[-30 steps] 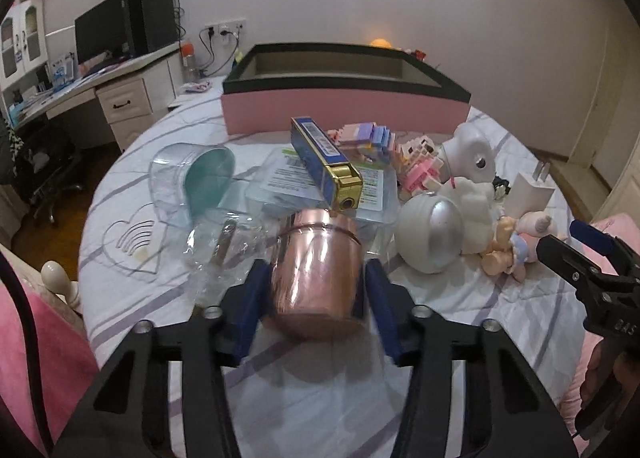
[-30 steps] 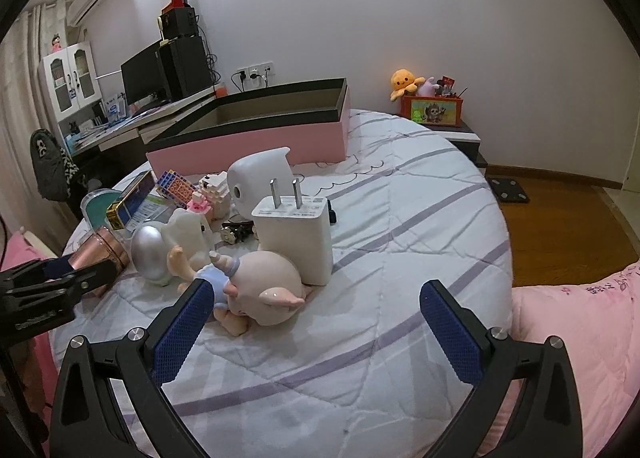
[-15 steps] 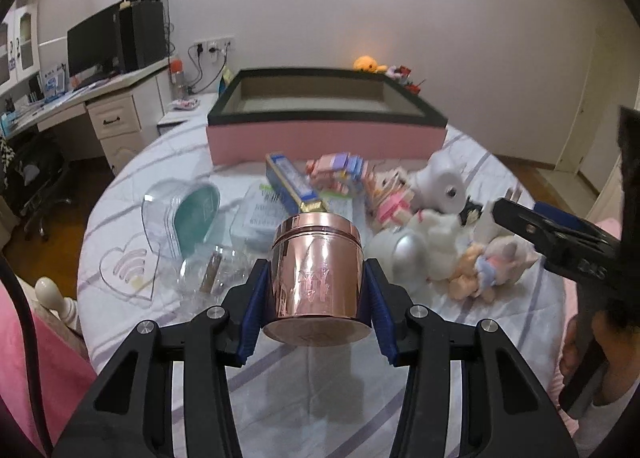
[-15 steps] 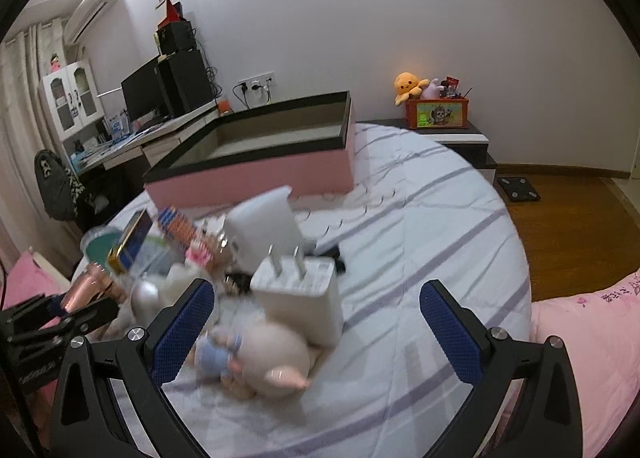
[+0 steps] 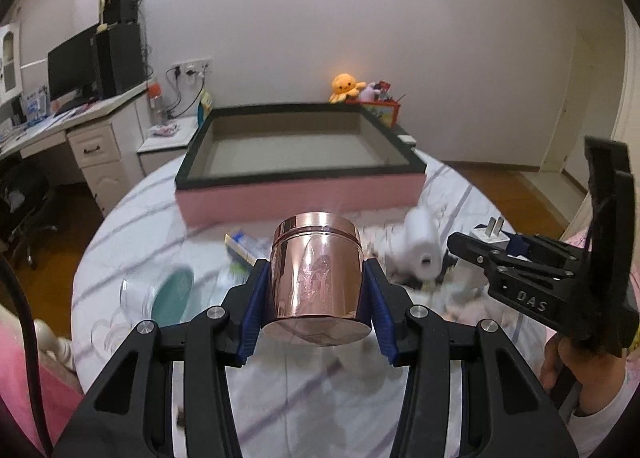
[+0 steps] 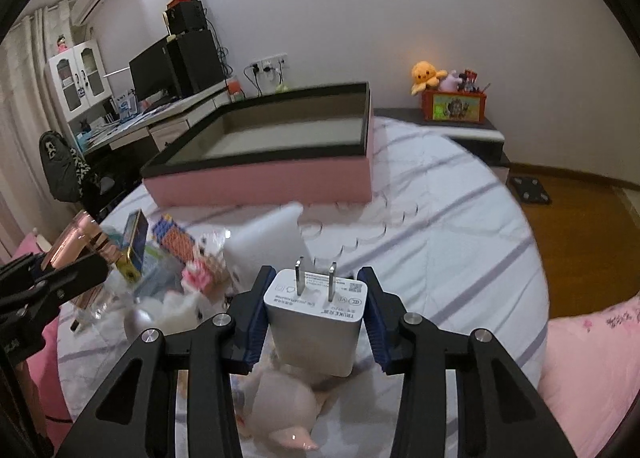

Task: Organize rigid objects
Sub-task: 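Carry the copper cup and white charger into the pink box and release both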

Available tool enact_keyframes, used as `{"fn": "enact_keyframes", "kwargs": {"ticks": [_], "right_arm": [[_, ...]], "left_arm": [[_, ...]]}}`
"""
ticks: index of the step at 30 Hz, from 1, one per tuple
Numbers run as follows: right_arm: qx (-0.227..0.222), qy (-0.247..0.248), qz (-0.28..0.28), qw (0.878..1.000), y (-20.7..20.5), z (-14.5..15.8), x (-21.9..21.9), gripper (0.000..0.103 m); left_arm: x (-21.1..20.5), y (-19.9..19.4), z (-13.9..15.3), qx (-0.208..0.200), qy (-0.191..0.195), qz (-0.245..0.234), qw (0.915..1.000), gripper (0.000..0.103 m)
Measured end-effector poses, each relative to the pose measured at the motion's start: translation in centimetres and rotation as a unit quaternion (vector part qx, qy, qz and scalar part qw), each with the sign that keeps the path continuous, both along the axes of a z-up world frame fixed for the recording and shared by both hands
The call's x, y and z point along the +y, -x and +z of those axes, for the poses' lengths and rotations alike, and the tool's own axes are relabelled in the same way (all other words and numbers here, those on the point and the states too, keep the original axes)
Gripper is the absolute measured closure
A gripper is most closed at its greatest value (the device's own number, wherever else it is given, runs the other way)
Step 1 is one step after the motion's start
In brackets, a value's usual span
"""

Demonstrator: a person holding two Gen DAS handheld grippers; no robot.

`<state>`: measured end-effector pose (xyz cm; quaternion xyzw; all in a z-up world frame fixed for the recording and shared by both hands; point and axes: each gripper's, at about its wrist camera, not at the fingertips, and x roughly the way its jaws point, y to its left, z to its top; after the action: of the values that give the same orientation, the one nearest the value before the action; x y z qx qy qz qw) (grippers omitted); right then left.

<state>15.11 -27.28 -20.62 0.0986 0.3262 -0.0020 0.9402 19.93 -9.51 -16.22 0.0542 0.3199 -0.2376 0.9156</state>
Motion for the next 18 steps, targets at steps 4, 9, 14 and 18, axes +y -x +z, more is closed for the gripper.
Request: {"fn": "enact_keyframes", "kwargs": {"ticks": [4, 9, 14, 18], "right_arm": [[-0.026, 0.007, 0.006, 1.000, -1.3, 2.5, -0.2, 0.060], [-0.051, 0.015, 0.037, 0.998, -5.9, 5.7, 0.6, 0.060], [-0.022, 0.003, 0.063, 0.998, -12.5, 5.5, 1.2, 0.060], [0.018, 0.012, 0.068, 0.997, -16.7, 3.9, 1.9, 0.060]], "left_arm": [[-0.5, -3.3, 1.5, 0.016, 0.025, -0.026, 0.9992, 0.055], [-1.9, -9.1, 2.2, 0.018, 0.008, -0.017, 0.9997, 0.055], [-2.8, -15.0, 1.1, 0.048, -0.013, 0.003, 0.9988, 0.055], [-2.8, -18.1, -0.7, 0.085, -0.028, 0.014, 0.9959, 0.055]]}}
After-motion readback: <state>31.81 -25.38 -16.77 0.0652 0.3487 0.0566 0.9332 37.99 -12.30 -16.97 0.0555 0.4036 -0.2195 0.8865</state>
